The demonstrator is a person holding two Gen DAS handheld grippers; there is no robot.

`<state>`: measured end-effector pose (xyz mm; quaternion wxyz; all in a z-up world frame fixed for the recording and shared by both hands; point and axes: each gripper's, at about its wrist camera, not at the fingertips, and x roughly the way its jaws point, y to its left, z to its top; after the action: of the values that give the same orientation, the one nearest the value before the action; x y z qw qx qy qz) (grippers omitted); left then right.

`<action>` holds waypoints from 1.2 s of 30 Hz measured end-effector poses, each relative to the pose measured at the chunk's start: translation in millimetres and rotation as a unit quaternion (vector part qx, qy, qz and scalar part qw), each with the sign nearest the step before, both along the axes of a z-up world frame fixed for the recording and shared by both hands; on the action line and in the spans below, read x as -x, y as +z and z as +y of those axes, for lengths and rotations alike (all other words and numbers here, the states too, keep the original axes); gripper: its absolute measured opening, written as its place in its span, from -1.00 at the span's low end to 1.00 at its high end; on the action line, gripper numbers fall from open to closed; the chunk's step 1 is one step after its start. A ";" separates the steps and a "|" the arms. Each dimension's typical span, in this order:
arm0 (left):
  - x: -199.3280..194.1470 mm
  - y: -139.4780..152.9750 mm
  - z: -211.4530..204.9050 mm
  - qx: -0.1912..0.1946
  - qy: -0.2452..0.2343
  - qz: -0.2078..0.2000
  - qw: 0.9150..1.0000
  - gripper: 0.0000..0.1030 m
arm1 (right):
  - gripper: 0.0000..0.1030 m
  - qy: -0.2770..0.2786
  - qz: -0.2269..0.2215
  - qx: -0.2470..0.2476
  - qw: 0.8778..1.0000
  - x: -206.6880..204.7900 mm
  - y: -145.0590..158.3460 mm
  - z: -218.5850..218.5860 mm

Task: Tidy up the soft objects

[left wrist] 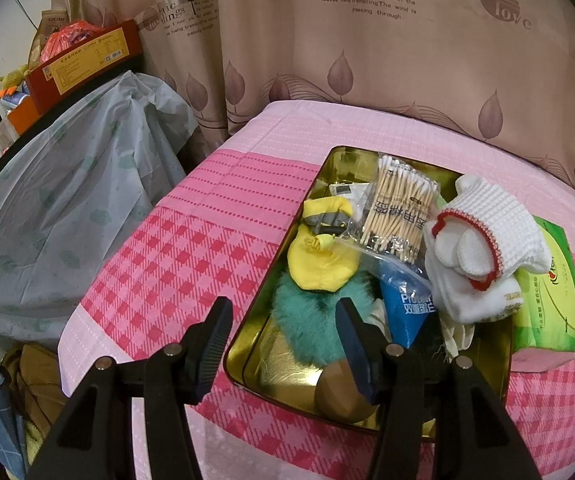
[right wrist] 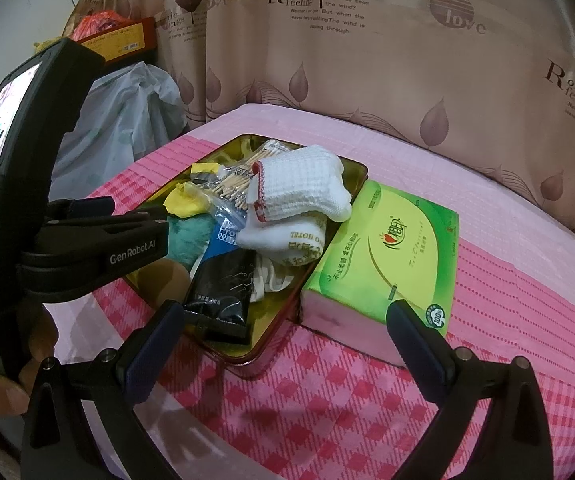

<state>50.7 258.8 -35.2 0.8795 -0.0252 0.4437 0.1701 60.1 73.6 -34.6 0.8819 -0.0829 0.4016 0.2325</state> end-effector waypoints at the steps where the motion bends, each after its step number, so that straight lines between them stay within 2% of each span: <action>1: -0.2 -0.1 0.0 -0.001 0.000 0.000 1.000 0.06 | 0.94 0.000 0.000 0.000 1.000 -0.3 0.0 0.2; 36: 0.0 -1.8 -1.5 -0.001 -0.002 0.002 1.000 0.06 | 0.94 -0.001 0.006 -0.001 1.000 -0.5 -1.0 -1.5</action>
<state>50.7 257.3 -37.0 0.8788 -0.0234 0.4458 0.1688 60.6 72.1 -35.6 0.8799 -0.0799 0.4066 0.2326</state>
